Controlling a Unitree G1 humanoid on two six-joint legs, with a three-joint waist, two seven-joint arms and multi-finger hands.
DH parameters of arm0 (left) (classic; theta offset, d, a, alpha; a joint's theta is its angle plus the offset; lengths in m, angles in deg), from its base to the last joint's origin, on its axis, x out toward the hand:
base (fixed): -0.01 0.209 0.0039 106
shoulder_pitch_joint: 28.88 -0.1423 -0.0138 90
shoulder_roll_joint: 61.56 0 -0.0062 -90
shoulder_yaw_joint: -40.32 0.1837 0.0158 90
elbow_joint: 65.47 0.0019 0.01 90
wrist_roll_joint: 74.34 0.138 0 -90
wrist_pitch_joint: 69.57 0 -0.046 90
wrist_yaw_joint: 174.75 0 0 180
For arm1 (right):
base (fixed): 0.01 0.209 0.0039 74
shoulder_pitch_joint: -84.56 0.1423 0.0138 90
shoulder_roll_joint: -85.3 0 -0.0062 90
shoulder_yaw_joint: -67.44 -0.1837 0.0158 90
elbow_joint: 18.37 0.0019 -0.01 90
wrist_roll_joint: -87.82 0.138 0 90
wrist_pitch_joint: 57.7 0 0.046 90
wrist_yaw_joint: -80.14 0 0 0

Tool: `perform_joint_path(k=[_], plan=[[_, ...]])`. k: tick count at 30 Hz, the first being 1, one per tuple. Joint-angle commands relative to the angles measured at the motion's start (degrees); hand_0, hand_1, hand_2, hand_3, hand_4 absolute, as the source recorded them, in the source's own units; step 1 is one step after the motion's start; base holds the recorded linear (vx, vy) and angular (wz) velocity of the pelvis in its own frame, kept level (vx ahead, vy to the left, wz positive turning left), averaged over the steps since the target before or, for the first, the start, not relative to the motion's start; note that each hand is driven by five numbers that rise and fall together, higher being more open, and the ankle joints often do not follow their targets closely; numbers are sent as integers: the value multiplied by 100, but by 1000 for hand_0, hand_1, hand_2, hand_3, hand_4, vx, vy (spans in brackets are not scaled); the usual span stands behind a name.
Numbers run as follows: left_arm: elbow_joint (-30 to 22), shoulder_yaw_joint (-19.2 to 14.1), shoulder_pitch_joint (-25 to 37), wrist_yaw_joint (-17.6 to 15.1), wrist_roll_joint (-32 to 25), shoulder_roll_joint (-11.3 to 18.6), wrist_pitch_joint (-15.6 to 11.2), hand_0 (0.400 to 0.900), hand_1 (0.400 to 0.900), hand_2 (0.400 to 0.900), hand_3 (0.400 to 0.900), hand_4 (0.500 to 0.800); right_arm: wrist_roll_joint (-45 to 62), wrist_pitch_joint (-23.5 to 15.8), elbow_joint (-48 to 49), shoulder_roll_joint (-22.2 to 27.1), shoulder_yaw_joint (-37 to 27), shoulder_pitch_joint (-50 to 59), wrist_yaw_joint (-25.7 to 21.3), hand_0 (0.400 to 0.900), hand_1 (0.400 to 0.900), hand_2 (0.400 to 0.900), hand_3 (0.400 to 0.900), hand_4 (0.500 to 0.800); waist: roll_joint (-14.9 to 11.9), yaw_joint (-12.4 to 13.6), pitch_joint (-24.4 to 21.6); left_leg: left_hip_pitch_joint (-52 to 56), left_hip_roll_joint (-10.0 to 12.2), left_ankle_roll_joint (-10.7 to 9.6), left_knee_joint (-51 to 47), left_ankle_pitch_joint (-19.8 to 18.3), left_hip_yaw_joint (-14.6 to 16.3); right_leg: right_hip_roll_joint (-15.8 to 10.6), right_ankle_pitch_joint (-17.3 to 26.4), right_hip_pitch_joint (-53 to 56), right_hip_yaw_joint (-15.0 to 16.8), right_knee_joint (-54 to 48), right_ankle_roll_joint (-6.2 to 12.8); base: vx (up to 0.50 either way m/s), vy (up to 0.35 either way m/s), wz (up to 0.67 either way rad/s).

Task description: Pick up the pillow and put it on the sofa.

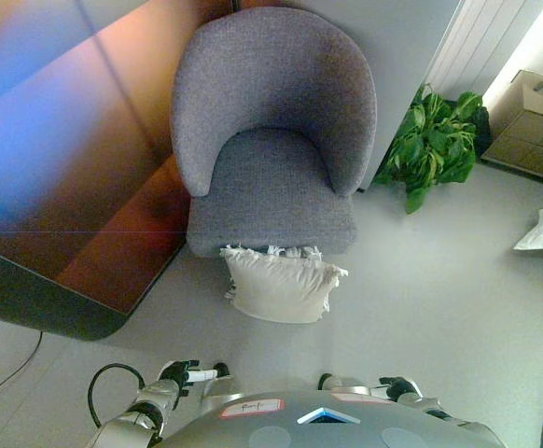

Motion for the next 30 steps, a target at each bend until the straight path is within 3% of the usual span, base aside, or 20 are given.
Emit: perform_joint_path(k=[1,3,5,7,9,12,15,17,18,19,20,21,22,23,24,26,28,30], plan=[[119,189,361,-164,-224,35,-7,900,900,900,900,800,83,-114,-70,1,-16,524,-196,900,900,900,900,800,-43,76,356,170,-537,623,272,-530,128,375,-633,-671,300,1241,-257,-2,-114,-17],[97,46,364,-334,-549,54,-141,900,900,900,900,800,17,-32,-60,53,-7,541,-137,900,900,900,900,800,-192,77,481,-93,-363,587,1031,-593,183,409,-685,-776,364,1441,-390,7,-148,-20],[85,-109,350,-406,-788,59,-329,900,900,900,900,800,-51,-37,-71,118,11,507,-108,900,900,900,900,800,-338,149,662,-761,-72,473,2216,-155,110,466,-728,-737,442,1539,-570,43,-181,-17],[82,-264,316,-311,-968,57,-555,900,900,900,900,800,-160,29,-86,173,-12,456,-43,900,900,900,900,800,-343,266,823,-1280,195,332,2394,342,237,596,-804,-559,484,1568,-632,145,-94,2],[87,-374,285,-287,-1155,76,-704,900,900,900,900,800,-111,-1,-181,222,-105,383,-29,900,900,900,900,800,-308,345,939,-1338,344,148,1866,433,463,637,-1016,-197,331,1504,-562,314,57,25],[167,-573,196,-280,-1154,59,-819,900,900,900,900,800,-161,-162,-274,283,-260,244,58,900,900,900,900,800,-189,516,950,-1421,422,-67,754,1015,674,702,-1274,259,31,1369,-512,414,142,21],[270,-618,109,-361,-899,-21,-915,900,900,900,900,800,-43,-237,-290,297,-323,156,73,900,900,900,900,800,-99,596,860,-1511,390,-127,150,1185,959,664,-1633,517,-123,1512,-493,433,192,21],[275,-617,103,-373,-890,-27,-926,900,900,900,900,800,-37,-240,-288,296,-323,148,70,900,900,900,900,800,-127,586,858,-1499,352,-130,148,1174,969,623,-1685,528,-137,1552,-486,199,105,8],[278,-605,121,-452,-929,-59,-909,900,900,900,900,800,-55,-246,-274,280,-343,176,68,900,900,900,900,800,-112,592,802,-1541,362,-35,288,1011,1166,517,-1805,553,-201,1738,-462,377,272,-7],[306,-643,171,-539,-1082,-59,-923,900,900,900,900,800,-77,-322,-247,238,-323,265,53,900,900,900,900,800,-121,659,766,-1604,272,156,430,636,1175,275,-1948,456,-184,2210,-356,622,385,-18],[284,-781,181,-622,-966,-43,-822,900,900,900,900,800,-102,-397,-181,201,-369,283,-32,900,900,900,900,800,-126,681,749,-1876,477,246,1125,438,1115,182,-2111,515,-174,2441,-395,588,321,-25],[266,-804,198,-690,-785,11,-851,900,900,900,900,800,17,-371,-108,182,-375,272,-22,900,900,900,900,800,-229,720,733,-2111,386,287,1895,237,865,104,-2148,610,-163,2448,-376,472,210,-17],[234,-768,208,-725,-878,67,-911,900,900,900,900,800,-11,-449,-78,181,-352,290,33,900,900,900,900,800,-277,732,711,-2215,406,322,2204,113,888,78,-2073,589,-136,2441,-385,321,146,2],[174,-767,246,-692,-908,135,-899,900,900,900,900,800,-191,-536,-69,176,-359,323,116,900,900,900,900,800,-296,704,679,-2254,590,338,2356,52,1093,38,-2080,589,-173,2456,-358,306,157,15],[132,-769,319,-628,-845,198,-851,900,900,900,900,800,-329,-621,-74,184,-363,359,177,900,900,900,900,800,-312,712,653,-2294,652,349,2556,-19,1086,-29,-2100,623,-185,2471,-330,382,173,24],[107,-737,379,-557,-815,285,-860,900,900,900,900,800,-158,-601,-56,191,-338,490,176,900,900,900,900,800,-383,823,586,-2461,449,495,3006,-331,820,-175,-1913,760,-124,2463,-219,418,181,16],[84,-710,359,-508,-655,338,-748,900,900,900,900,800,-63,-533,-4,221,-375,569,159,900,900,900,900,800,-436,855,501,-2403,434,597,3120,-546,968,-298,-1609,867,-170,2475,-154,346,182,7],[137,-709,325,-416,-655,353,-731,900,900,900,900,800,-3,-501,-35,229,-437,590,163,900,900,900,900,800,-474,872,434,-2344,275,715,3134,-731,971,-509,-1119,855,-131,2701,-45,319,189,2]])
